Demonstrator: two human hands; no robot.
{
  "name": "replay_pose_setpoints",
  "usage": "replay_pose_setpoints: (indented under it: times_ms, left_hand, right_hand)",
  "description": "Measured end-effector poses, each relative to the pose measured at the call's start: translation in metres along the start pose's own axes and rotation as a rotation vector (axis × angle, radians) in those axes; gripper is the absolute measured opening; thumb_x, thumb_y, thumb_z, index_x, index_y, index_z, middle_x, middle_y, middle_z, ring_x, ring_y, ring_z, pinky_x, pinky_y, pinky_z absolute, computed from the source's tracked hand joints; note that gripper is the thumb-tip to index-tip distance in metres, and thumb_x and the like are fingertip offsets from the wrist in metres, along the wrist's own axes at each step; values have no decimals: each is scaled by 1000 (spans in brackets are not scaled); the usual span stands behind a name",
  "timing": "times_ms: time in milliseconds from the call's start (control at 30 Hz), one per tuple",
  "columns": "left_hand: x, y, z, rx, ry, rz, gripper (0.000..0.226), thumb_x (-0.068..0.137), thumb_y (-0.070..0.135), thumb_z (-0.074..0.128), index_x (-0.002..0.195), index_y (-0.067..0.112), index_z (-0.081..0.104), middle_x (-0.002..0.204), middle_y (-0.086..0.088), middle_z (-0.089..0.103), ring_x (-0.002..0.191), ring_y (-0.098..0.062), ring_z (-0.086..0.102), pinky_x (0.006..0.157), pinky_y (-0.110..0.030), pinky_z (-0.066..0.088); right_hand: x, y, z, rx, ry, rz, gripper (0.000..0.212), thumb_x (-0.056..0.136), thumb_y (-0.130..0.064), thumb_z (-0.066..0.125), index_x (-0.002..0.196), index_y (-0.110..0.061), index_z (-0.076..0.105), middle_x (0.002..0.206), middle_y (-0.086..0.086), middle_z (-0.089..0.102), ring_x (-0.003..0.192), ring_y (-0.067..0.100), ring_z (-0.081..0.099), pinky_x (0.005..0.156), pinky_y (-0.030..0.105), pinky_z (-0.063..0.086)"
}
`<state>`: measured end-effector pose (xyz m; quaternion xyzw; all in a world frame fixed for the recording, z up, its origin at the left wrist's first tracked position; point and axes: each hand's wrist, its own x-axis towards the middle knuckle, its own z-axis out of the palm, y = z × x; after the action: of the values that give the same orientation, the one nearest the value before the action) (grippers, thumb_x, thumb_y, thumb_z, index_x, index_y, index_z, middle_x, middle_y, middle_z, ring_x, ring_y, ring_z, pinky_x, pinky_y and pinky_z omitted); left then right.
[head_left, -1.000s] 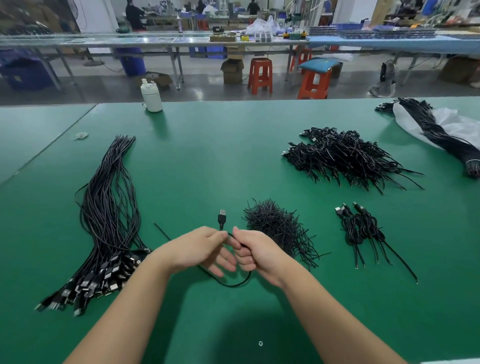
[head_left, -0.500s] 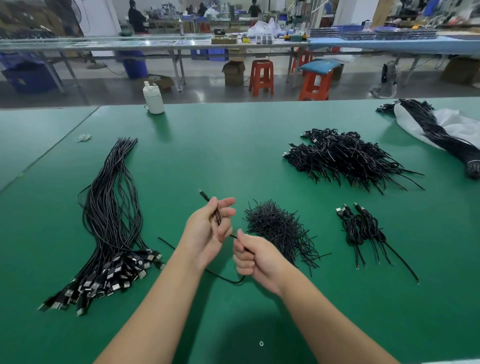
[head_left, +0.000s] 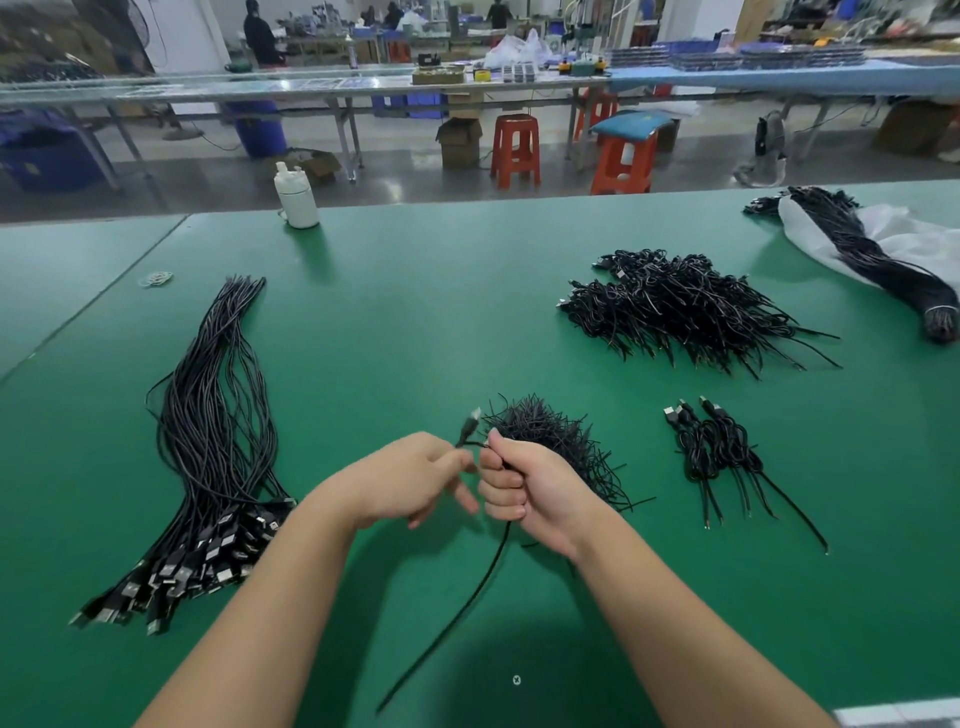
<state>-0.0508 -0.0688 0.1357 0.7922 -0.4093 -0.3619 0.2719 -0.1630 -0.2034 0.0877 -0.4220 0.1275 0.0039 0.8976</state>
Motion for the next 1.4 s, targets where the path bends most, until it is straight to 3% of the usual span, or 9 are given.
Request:
replay_pose_setpoints:
  times_ms: [233, 367, 433, 533, 700, 900, 1100, 1200, 1400]
  left_hand:
    - [26, -2, 25, -1001, 379, 162, 37, 109, 24, 30, 121, 1, 57, 108, -12, 74, 102, -25, 71, 82, -29, 58]
    - [30, 1, 15, -1454, 441, 195, 41, 108, 25, 29, 113, -3, 58, 89, -10, 76, 79, -18, 74, 62, -24, 58]
    - [25, 1, 10, -1383, 422, 189, 37, 106, 25, 36, 115, -2, 60, 61, 3, 62, 43, -9, 53, 42, -21, 44]
    - [12, -5, 6, -1007, 203, 302, 34, 101, 27, 46, 104, 1, 67, 47, 3, 39, 36, -11, 24, 40, -23, 25]
    - [-4, -6, 5, -181, -141, 239, 36, 103, 33, 46, 96, 11, 73, 59, -1, 66, 44, -15, 35, 45, -22, 33]
    - [6, -6, 20, 80, 35, 124, 34, 105, 26, 41, 96, 2, 64, 72, 12, 74, 48, -17, 51, 52, -25, 46]
    - [19, -8, 35, -605, 314, 222, 29, 106, 13, 39, 100, 7, 66, 83, 4, 76, 81, -8, 71, 76, -21, 55]
    - [25, -4, 38, -1056, 275, 219, 34, 105, 22, 39, 114, -1, 62, 108, -16, 73, 104, -27, 70, 86, -30, 57]
    - [25, 6, 42, -1252, 297, 239, 34, 93, 29, 50, 106, 0, 59, 76, -10, 71, 93, -30, 72, 78, -35, 58]
  right_hand:
    - [0, 8, 8, -152, -18, -19, 39, 104, -35, 42, 70, -18, 46, 52, -6, 20, 42, 7, 13, 42, 24, 8]
    - [-1, 18, 3, -162, -11, 53, 40, 104, -35, 44, 67, -19, 47, 53, -6, 20, 44, 9, 12, 42, 23, 9]
    - [-3, 19, -4, -95, -12, 69, 38, 101, -35, 47, 67, -19, 49, 53, -7, 21, 43, 8, 13, 42, 22, 9]
    - [-4, 9, -12, 30, 1, 60, 35, 96, -36, 51, 65, -19, 52, 50, -9, 23, 39, 5, 16, 40, 21, 10]
    - [-4, -12, -20, 1, 48, 37, 39, 100, -34, 46, 66, -17, 53, 50, -9, 23, 39, 6, 16, 39, 21, 11]
    - [-7, -21, -11, -118, 1, 30, 37, 104, -31, 43, 73, -15, 56, 52, -8, 24, 46, 9, 11, 42, 23, 10]
    - [-18, -18, -2, -320, -51, 6, 33, 106, -24, 40, 78, -12, 53, 52, -5, 26, 45, 8, 16, 43, 21, 12]
    - [-22, -12, 4, -514, -68, 23, 32, 107, -18, 40, 81, -10, 57, 56, -2, 33, 48, 10, 24, 47, 23, 20]
    - [-19, -10, 2, -990, 112, -38, 45, 105, -33, 44, 69, -14, 64, 54, -1, 55, 46, 12, 50, 55, 25, 46]
